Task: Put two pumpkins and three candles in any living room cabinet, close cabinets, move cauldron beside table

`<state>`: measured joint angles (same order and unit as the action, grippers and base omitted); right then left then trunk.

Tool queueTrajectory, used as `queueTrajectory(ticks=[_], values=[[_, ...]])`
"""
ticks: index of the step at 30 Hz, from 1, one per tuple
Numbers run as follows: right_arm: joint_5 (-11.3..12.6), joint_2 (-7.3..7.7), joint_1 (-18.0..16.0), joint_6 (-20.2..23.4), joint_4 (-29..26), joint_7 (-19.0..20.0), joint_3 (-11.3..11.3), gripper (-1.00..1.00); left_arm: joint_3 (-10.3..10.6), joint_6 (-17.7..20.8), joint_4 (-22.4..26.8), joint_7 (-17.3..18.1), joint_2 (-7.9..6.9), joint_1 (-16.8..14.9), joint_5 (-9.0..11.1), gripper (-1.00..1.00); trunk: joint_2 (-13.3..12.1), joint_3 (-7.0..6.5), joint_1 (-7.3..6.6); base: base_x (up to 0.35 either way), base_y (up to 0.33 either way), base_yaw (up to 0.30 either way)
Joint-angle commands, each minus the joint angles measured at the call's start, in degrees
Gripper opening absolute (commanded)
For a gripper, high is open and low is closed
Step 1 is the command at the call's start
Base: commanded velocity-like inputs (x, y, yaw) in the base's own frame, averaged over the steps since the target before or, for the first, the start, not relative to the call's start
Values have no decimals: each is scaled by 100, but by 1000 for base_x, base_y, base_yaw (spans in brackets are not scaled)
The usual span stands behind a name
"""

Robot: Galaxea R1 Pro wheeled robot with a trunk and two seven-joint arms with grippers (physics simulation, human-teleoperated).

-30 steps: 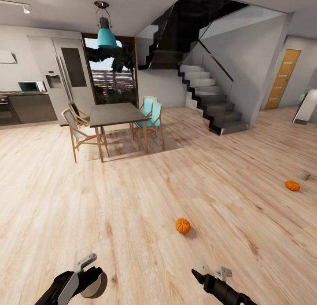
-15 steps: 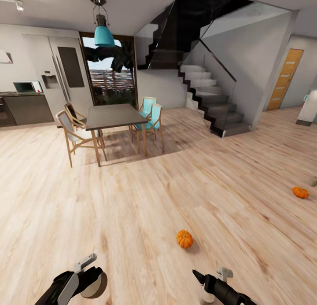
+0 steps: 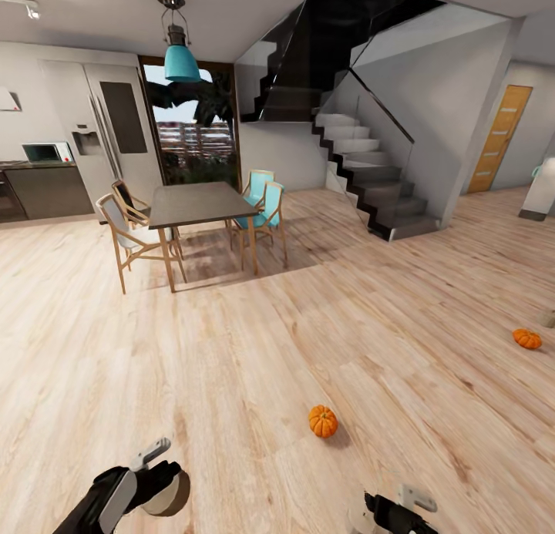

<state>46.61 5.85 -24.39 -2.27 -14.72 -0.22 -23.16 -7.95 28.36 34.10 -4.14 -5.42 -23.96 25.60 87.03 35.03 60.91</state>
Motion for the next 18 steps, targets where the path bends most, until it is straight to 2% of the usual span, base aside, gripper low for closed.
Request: queueTrajectory(ticks=[1, 2, 3, 6, 9, 14, 18], values=[[53, -48, -4, -33, 1, -290, -47, 100, -4, 362, 248, -50, -2, -4, 41, -100, 3, 6, 0, 0, 0, 0], [47, -89, -4, -44, 2, -553, -48, 100, -5, 732, 547, -62, 1, -7, 40, -100, 3, 6, 0, 0, 0, 0], [40, -128, -4, -58, 3, -901, -45, 100, -9, 1269, 1054, -88, 12, -10, 30, -100, 3, 6, 0, 0, 0, 0], [40, -164, -4, -69, 8, -1273, -36, 100, -13, 1857, 1778, -113, 2, -15, 19, -100, 3, 6, 0, 0, 0, 0], [47, -170, -3, -72, 13, -1380, -28, 100, -14, 2026, 2109, -115, -7, -26, 37, -100, 3, 6, 0, 0, 0, 0], [72, -173, -3, -83, 13, -1411, -22, 100, -13, 2072, 2766, -115, 44, -32, 80, -100, 3, 6, 0, 0, 0, 0], [47, -172, -2, -90, 4, -1386, -29, 100, 96, 2083, 2953, -109, 56, -30, 90, -100, 3, 6, 0, 0, 0, 0]])
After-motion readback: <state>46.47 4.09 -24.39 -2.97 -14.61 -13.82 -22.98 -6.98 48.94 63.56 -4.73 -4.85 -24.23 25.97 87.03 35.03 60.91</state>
